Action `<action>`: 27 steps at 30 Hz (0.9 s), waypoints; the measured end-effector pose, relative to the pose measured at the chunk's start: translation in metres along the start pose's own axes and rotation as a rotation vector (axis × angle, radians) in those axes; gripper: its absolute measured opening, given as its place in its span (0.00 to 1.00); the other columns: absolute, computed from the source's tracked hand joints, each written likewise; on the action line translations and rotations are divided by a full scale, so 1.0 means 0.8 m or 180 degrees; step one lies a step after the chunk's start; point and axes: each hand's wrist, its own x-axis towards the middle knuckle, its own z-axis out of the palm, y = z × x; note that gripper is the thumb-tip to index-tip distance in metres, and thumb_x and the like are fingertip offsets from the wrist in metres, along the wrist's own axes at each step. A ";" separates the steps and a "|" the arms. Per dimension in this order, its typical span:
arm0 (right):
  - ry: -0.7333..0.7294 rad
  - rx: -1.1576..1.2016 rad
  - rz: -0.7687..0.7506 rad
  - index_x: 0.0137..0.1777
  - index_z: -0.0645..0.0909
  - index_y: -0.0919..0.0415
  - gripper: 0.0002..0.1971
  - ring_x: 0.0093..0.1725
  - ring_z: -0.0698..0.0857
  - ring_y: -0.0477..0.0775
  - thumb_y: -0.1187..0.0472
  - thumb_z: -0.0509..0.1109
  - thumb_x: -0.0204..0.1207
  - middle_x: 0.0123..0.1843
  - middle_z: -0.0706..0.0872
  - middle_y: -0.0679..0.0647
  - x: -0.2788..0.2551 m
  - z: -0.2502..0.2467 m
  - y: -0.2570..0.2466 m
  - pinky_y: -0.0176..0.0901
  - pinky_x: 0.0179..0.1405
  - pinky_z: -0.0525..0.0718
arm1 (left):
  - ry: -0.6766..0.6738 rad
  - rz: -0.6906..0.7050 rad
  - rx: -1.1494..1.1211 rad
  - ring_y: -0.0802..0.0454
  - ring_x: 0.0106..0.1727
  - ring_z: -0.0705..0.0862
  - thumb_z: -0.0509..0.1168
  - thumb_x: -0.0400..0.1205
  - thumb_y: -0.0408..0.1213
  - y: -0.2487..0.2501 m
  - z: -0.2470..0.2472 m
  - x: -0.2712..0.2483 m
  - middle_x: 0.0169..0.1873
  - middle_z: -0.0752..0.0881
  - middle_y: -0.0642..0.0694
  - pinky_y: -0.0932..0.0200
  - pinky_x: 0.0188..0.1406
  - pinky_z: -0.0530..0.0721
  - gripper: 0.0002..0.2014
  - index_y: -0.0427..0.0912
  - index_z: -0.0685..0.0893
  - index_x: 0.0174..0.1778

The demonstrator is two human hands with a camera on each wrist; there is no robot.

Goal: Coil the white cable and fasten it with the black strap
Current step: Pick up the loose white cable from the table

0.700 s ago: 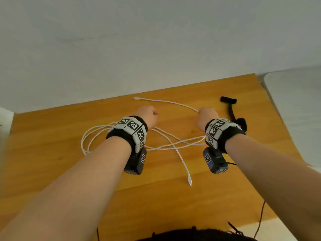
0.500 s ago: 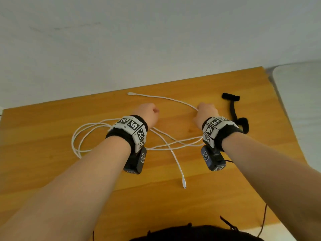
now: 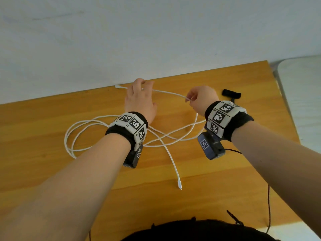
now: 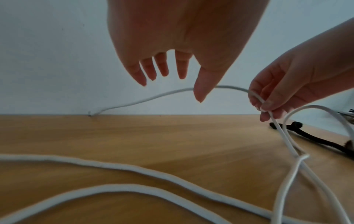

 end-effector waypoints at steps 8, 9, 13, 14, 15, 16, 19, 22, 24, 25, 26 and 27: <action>0.0907 0.0860 -0.0575 0.49 0.85 0.60 0.08 0.43 0.78 0.50 0.68 0.64 0.78 0.40 0.81 0.49 -0.028 -0.018 -0.026 0.35 0.36 0.73 | -0.0155 -0.0092 -0.0033 0.46 0.58 0.82 0.55 0.84 0.44 -0.020 -0.024 -0.009 0.55 0.85 0.47 0.47 0.61 0.76 0.14 0.48 0.79 0.62; 0.1031 0.1029 -0.0612 0.50 0.84 0.60 0.07 0.44 0.79 0.50 0.67 0.65 0.78 0.42 0.82 0.50 -0.032 -0.020 -0.030 0.37 0.40 0.74 | -0.0175 -0.0125 -0.0139 0.46 0.51 0.83 0.55 0.85 0.43 -0.025 -0.028 -0.013 0.51 0.86 0.47 0.49 0.55 0.80 0.13 0.46 0.81 0.59; 0.1432 0.1554 -0.0809 0.52 0.81 0.61 0.06 0.45 0.82 0.50 0.66 0.65 0.78 0.45 0.84 0.51 -0.047 -0.034 -0.051 0.36 0.43 0.78 | -0.0226 -0.0291 -0.0759 0.53 0.32 0.78 0.52 0.86 0.45 -0.042 -0.048 -0.027 0.33 0.81 0.50 0.57 0.36 0.75 0.16 0.42 0.83 0.55; 0.1477 0.1624 -0.0861 0.52 0.81 0.60 0.06 0.46 0.83 0.52 0.65 0.65 0.78 0.46 0.84 0.52 -0.050 -0.035 -0.056 0.38 0.45 0.81 | -0.0171 -0.0345 -0.0939 0.56 0.29 0.76 0.52 0.87 0.46 -0.045 -0.054 -0.030 0.32 0.79 0.51 0.60 0.32 0.72 0.16 0.42 0.83 0.53; 0.1509 0.1687 -0.0898 0.51 0.80 0.59 0.05 0.47 0.85 0.54 0.65 0.65 0.78 0.45 0.84 0.52 -0.053 -0.037 -0.062 0.42 0.49 0.84 | -0.0096 -0.0408 -0.1169 0.57 0.29 0.75 0.51 0.87 0.46 -0.046 -0.060 -0.034 0.32 0.80 0.51 0.62 0.28 0.71 0.16 0.44 0.82 0.50; 0.1534 0.1747 -0.0914 0.50 0.79 0.58 0.04 0.48 0.86 0.56 0.64 0.65 0.78 0.45 0.84 0.52 -0.056 -0.037 -0.068 0.47 0.51 0.86 | -0.0022 -0.0473 -0.1470 0.58 0.30 0.76 0.51 0.87 0.46 -0.046 -0.067 -0.037 0.34 0.82 0.51 0.65 0.27 0.71 0.15 0.45 0.81 0.47; 0.1572 0.1885 -0.0951 0.52 0.79 0.58 0.05 0.49 0.87 0.57 0.62 0.65 0.79 0.44 0.85 0.53 -0.066 -0.038 -0.087 0.54 0.52 0.87 | 0.0015 -0.0677 -0.2719 0.54 0.38 0.84 0.51 0.87 0.44 -0.042 -0.086 -0.047 0.32 0.83 0.51 0.63 0.40 0.80 0.15 0.47 0.79 0.41; 0.1585 0.1965 -0.1029 0.52 0.79 0.59 0.06 0.47 0.88 0.56 0.60 0.64 0.80 0.43 0.86 0.53 -0.077 -0.034 -0.103 0.53 0.49 0.88 | -0.0287 -0.0831 -0.3785 0.53 0.38 0.85 0.52 0.87 0.44 -0.035 -0.105 -0.062 0.28 0.78 0.50 0.47 0.53 0.83 0.15 0.47 0.80 0.40; 0.1488 0.1989 -0.1079 0.52 0.78 0.57 0.05 0.47 0.88 0.55 0.59 0.63 0.80 0.43 0.87 0.54 -0.083 -0.028 -0.109 0.53 0.48 0.89 | -0.0477 -0.0894 -0.4330 0.53 0.35 0.83 0.53 0.87 0.45 -0.034 -0.115 -0.070 0.27 0.75 0.50 0.45 0.55 0.84 0.15 0.47 0.82 0.40; 0.1408 0.1974 -0.1088 0.52 0.78 0.57 0.04 0.48 0.88 0.56 0.59 0.63 0.80 0.44 0.87 0.55 -0.085 -0.024 -0.110 0.53 0.47 0.89 | -0.0537 -0.0910 -0.4558 0.54 0.33 0.81 0.53 0.87 0.45 -0.034 -0.120 -0.073 0.25 0.74 0.51 0.45 0.53 0.84 0.16 0.46 0.82 0.41; 0.1322 0.1926 -0.1077 0.53 0.78 0.57 0.05 0.48 0.88 0.57 0.60 0.63 0.80 0.45 0.87 0.56 -0.086 -0.020 -0.110 0.53 0.47 0.89 | -0.0576 -0.0917 -0.4754 0.54 0.32 0.79 0.53 0.87 0.46 -0.035 -0.124 -0.076 0.24 0.73 0.51 0.46 0.51 0.85 0.16 0.46 0.83 0.41; 0.1232 0.1857 -0.1044 0.56 0.78 0.58 0.07 0.48 0.88 0.57 0.61 0.64 0.80 0.47 0.87 0.56 -0.087 -0.015 -0.108 0.53 0.47 0.89 | -0.0603 -0.0918 -0.4931 0.55 0.31 0.78 0.53 0.87 0.46 -0.036 -0.127 -0.077 0.24 0.72 0.51 0.48 0.49 0.85 0.16 0.46 0.83 0.41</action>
